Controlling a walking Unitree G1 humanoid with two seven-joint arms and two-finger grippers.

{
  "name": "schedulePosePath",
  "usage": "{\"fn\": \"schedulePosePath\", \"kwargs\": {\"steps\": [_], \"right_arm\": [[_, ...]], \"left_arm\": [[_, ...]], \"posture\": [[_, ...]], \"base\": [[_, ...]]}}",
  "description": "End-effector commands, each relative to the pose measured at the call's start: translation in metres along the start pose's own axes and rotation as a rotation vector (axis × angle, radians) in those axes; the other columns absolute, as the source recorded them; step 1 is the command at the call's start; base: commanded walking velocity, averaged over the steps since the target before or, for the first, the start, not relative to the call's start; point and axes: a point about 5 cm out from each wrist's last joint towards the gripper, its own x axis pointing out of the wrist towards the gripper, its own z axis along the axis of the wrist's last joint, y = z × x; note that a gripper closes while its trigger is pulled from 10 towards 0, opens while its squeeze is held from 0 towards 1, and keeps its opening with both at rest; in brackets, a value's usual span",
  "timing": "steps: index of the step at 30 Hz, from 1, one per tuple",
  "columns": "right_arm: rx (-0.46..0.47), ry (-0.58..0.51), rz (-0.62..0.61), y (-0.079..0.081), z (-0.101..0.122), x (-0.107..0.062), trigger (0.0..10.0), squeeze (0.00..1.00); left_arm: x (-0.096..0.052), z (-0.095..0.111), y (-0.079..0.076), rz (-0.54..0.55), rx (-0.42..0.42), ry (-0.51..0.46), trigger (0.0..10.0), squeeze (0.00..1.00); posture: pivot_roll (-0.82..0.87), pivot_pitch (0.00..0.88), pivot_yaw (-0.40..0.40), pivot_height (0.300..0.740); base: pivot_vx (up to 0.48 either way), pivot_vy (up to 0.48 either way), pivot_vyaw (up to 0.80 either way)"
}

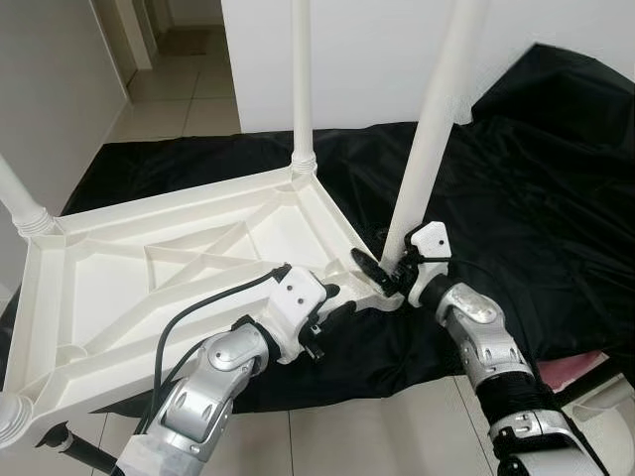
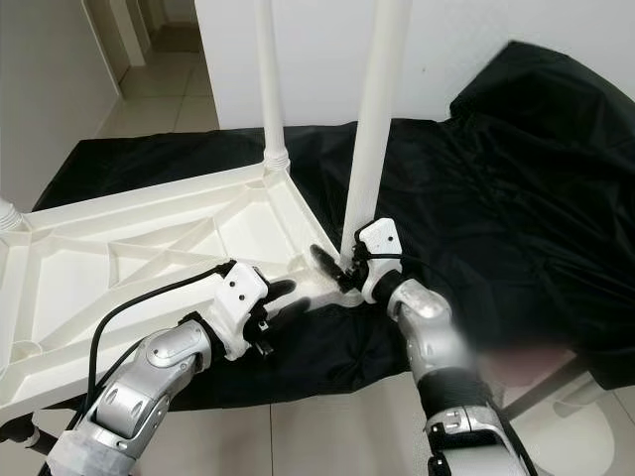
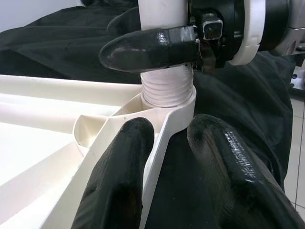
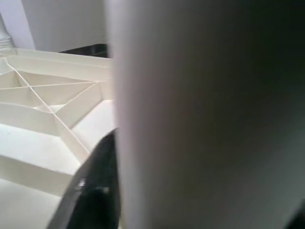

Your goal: Building children table

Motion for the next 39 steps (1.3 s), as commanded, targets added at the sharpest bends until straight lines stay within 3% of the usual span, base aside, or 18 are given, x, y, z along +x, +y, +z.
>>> {"fn": "schedulePosePath", "kwargs": {"steps": [1,12,13,17,23,30,33,37,39], "right_arm": [[-0.010,0.026,0.050,0.006,-0.005,0.002,0.0,0.00],[0.024,0.038,0.052,0.003,-0.013,-0.005,0.0,0.00],[0.034,0.040,0.040,0.003,-0.014,-0.006,10.0,0.00],[0.054,0.064,-0.060,0.003,-0.021,-0.012,10.0,0.00],[0.039,0.082,-0.114,0.004,-0.023,-0.011,10.0,0.00],[0.120,0.086,-0.327,0.023,-0.025,-0.013,10.0,0.00],[0.133,0.090,-0.360,0.026,-0.025,-0.013,10.0,0.00],[0.192,0.102,-0.514,0.044,-0.024,-0.014,10.0,0.00],[0.192,0.102,-0.514,0.044,-0.024,-0.014,10.0,0.00]], "left_arm": [[0.000,-0.002,0.000,-0.016,0.002,0.015,10.0,0.00],[0.000,-0.002,0.000,-0.009,0.001,0.014,10.0,0.00],[0.000,-0.002,0.000,-0.010,0.000,0.014,10.0,0.00],[-0.001,-0.004,0.000,-0.010,-0.004,0.018,10.0,0.00],[-0.001,-0.004,0.000,-0.011,-0.002,0.019,10.0,0.00],[-0.001,-0.006,0.002,0.018,-0.009,0.023,10.0,0.00],[-0.001,-0.006,0.002,0.018,-0.010,0.023,10.0,0.00],[-0.001,-0.008,0.001,0.015,-0.009,0.025,10.0,0.00],[-0.001,-0.008,0.001,0.015,-0.009,0.025,10.0,0.00]], "posture": [[-0.02,0.007,0.046,0.740],[-0.02,0.010,0.038,0.740],[-0.02,0.010,0.038,0.740],[-0.03,0.015,0.041,0.740],[-0.03,0.015,0.039,0.740],[-0.03,0.011,0.025,0.740],[-0.04,0.011,0.025,0.740],[-0.04,0.007,0.021,0.740],[-0.04,0.007,0.021,0.740]], "base": [[0.000,0.000,0.00],[0.000,0.000,0.00],[0.000,0.000,0.00],[0.000,0.000,0.00],[0.000,0.000,0.00],[0.000,0.000,0.00],[0.000,0.000,0.00],[0.000,0.000,0.00],[0.000,0.000,0.00]]}}
